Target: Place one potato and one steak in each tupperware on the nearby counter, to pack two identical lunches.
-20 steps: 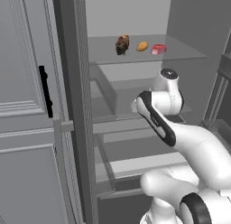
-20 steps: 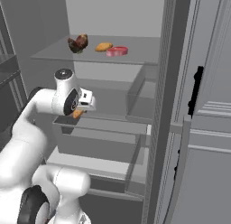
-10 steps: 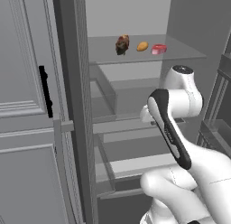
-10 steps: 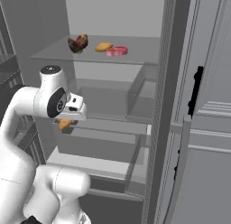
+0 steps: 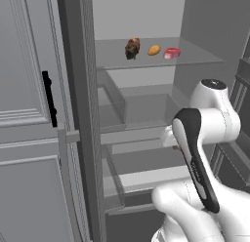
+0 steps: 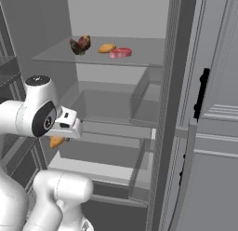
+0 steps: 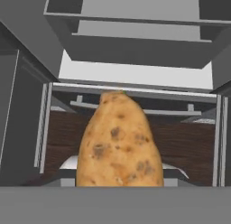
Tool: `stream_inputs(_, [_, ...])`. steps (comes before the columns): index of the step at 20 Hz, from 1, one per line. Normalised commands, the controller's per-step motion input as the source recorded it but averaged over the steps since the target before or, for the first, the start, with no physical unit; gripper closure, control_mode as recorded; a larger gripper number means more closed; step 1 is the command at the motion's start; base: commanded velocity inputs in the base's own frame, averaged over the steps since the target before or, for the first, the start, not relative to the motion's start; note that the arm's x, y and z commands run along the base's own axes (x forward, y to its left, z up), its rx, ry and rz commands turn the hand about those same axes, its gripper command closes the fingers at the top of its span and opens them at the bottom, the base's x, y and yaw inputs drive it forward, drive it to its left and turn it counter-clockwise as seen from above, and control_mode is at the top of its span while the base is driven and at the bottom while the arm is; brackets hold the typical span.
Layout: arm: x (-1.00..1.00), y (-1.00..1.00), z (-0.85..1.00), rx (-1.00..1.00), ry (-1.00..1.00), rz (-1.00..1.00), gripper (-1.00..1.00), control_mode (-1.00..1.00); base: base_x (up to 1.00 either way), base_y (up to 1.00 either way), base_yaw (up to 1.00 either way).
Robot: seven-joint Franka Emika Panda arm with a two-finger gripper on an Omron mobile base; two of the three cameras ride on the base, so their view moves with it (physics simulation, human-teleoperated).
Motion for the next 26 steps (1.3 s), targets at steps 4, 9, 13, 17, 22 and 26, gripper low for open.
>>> stream_inputs(4, [-0.08, 0.00, 0.00, 0.00, 0.00, 0.00, 1.00, 1.00, -0.17, 0.00, 0.00])
stream_inputs(9, [0.00, 0.00, 0.00, 0.00, 0.00, 0.00, 1.00, 1.00, -1.00, -0.03, -0.04])
stream_inputs(13, [0.00, 0.00, 0.00, 0.00, 0.00, 0.00, 1.00, 1.00, -1.00, -0.22, -0.12])
stream_inputs(17, [0.00, 0.00, 0.00, 0.00, 0.00, 0.00, 1.00, 1.00, -1.00, -0.04, -0.01])
stream_inputs(22, [0.00, 0.00, 0.00, 0.00, 0.00, 0.00, 1.00, 1.00, -0.91, -0.29, 0.00])
stream_inputs(26, [0.00, 0.00, 0.00, 0.00, 0.00, 0.00, 1.00, 1.00, -0.27, -0.12, -0.14])
